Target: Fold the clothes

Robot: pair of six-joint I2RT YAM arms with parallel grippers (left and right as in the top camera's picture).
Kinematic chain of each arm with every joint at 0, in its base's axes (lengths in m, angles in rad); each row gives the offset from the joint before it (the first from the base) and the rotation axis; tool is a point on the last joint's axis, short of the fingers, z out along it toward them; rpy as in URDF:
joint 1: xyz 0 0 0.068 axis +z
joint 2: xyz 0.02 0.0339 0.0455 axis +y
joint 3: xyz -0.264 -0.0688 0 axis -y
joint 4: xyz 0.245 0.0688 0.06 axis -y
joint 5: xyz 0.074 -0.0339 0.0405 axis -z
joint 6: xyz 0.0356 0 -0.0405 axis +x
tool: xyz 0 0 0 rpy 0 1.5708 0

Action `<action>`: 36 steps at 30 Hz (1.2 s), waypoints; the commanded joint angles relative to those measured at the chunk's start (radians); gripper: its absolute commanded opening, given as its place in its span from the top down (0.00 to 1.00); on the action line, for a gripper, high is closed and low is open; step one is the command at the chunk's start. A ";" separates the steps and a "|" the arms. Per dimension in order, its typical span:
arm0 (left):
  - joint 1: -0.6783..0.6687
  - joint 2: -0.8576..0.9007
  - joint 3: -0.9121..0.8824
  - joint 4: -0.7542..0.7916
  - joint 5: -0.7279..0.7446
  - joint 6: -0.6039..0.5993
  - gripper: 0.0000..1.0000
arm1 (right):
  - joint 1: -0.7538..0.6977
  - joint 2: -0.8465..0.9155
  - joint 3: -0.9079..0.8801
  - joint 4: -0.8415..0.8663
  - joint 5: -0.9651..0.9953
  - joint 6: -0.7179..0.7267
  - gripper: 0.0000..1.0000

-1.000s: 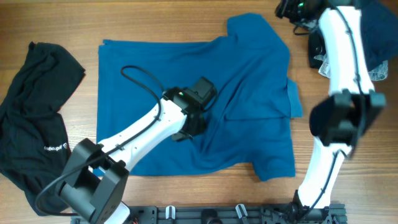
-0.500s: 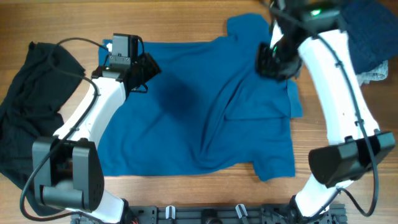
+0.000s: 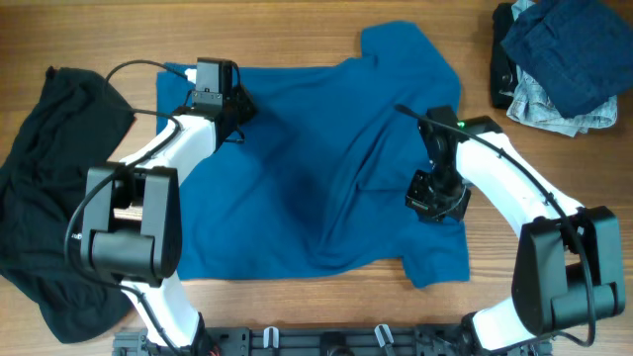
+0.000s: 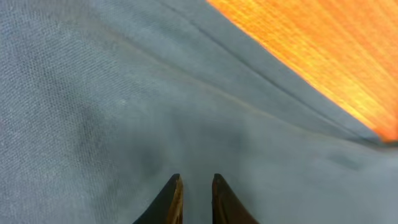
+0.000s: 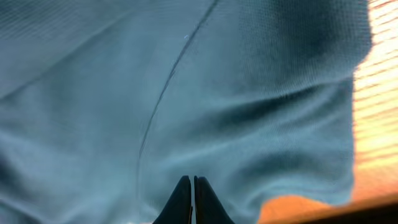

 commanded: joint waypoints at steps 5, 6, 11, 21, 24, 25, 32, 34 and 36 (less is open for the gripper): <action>0.025 0.082 0.007 0.018 -0.098 0.016 0.87 | -0.021 -0.011 -0.189 0.145 -0.061 0.121 0.96; 0.041 0.084 0.007 0.019 -0.098 0.016 0.87 | -0.021 -0.011 -0.223 0.175 -0.069 0.137 0.96; 0.130 0.113 0.007 0.051 -0.098 0.016 0.87 | -0.028 -0.011 -0.273 0.217 -0.090 0.187 0.96; 0.192 0.233 0.007 0.093 -0.099 0.017 0.88 | -0.113 -0.011 -0.273 0.143 -0.071 0.190 0.96; 0.248 0.233 0.018 0.113 -0.102 0.062 0.88 | -0.155 -0.011 -0.273 0.105 -0.008 0.230 0.96; 0.261 0.233 0.026 0.111 -0.102 0.068 0.88 | -0.166 -0.011 -0.273 0.093 0.008 0.244 0.96; 0.291 0.233 0.116 0.064 -0.105 0.125 0.85 | -0.187 -0.013 -0.273 -0.003 0.069 0.343 0.96; 0.289 0.233 0.149 0.018 -0.105 0.125 0.83 | -0.187 -0.038 -0.271 0.013 0.068 0.335 0.96; 0.281 0.232 0.193 -0.050 -0.098 0.148 0.81 | -0.187 -0.104 -0.245 0.027 0.065 0.307 0.96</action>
